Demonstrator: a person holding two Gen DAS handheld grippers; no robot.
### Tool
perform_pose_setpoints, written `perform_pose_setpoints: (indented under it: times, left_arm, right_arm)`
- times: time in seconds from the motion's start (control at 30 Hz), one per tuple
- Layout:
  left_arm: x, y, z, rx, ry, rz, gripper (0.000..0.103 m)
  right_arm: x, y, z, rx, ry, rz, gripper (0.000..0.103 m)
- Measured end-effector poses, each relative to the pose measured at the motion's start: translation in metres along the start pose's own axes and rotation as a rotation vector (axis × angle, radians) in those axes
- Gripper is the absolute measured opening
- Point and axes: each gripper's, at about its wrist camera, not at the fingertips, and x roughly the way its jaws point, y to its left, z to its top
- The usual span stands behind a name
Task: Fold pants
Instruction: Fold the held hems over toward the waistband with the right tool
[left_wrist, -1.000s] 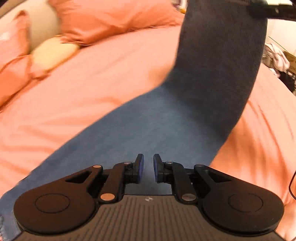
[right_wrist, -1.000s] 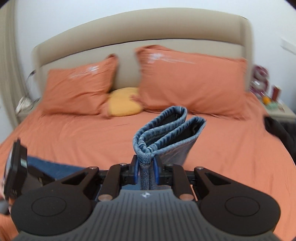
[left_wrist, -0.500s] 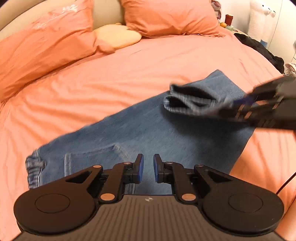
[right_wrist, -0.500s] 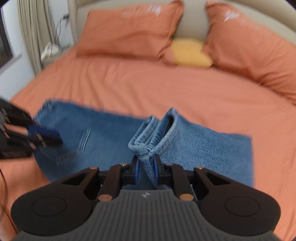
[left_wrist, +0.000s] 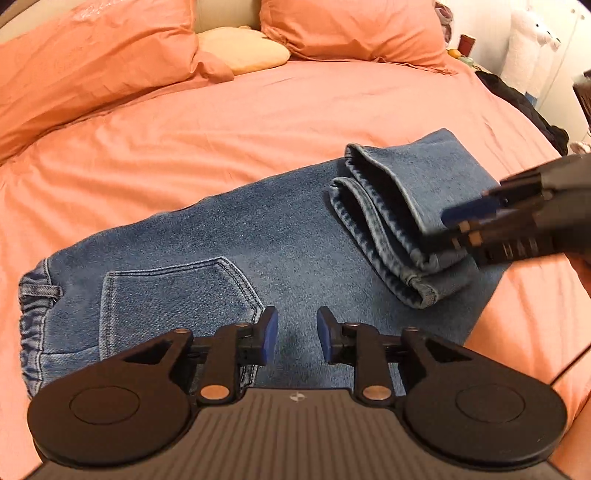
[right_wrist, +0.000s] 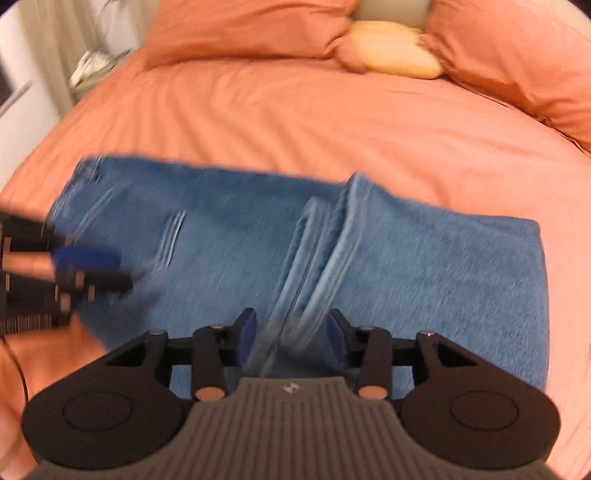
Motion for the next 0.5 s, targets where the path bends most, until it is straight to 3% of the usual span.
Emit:
perform_pose_setpoints:
  times: [0.1, 0.23, 0.27, 0.3, 0.33, 0.4, 0.5]
  left_arm:
    - [0.005, 0.002, 0.002, -0.015, 0.014, 0.004, 0.03]
    - [0.01, 0.005, 0.005, -0.03, 0.024, 0.005, 0.031]
    - [0.012, 0.006, 0.005, -0.036, 0.029, 0.002, 0.031]
    - [0.012, 0.007, 0.006, -0.04, 0.032, 0.0, 0.031]
    - [0.013, 0.008, 0.006, -0.042, 0.034, -0.003, 0.031]
    - [0.012, 0.009, 0.007, -0.048, 0.021, -0.019, 0.031]
    - [0.011, 0.01, 0.011, -0.078, -0.005, -0.069, 0.031]
  right_arm:
    - [0.016, -0.008, 0.018, 0.086, 0.001, -0.039, 0.046]
    - [0.053, -0.005, 0.025, 0.092, 0.081, -0.092, 0.045]
    - [0.062, -0.005, 0.024, 0.083, 0.095, -0.117, 0.036]
    - [0.068, -0.005, 0.022, 0.072, 0.101, -0.146, 0.016]
    - [0.07, -0.006, 0.019, 0.072, 0.096, -0.117, 0.009]
    - [0.063, -0.008, 0.014, 0.072, 0.066, -0.068, 0.0]
    - [0.04, -0.001, 0.009, 0.004, 0.037, -0.005, 0.0]
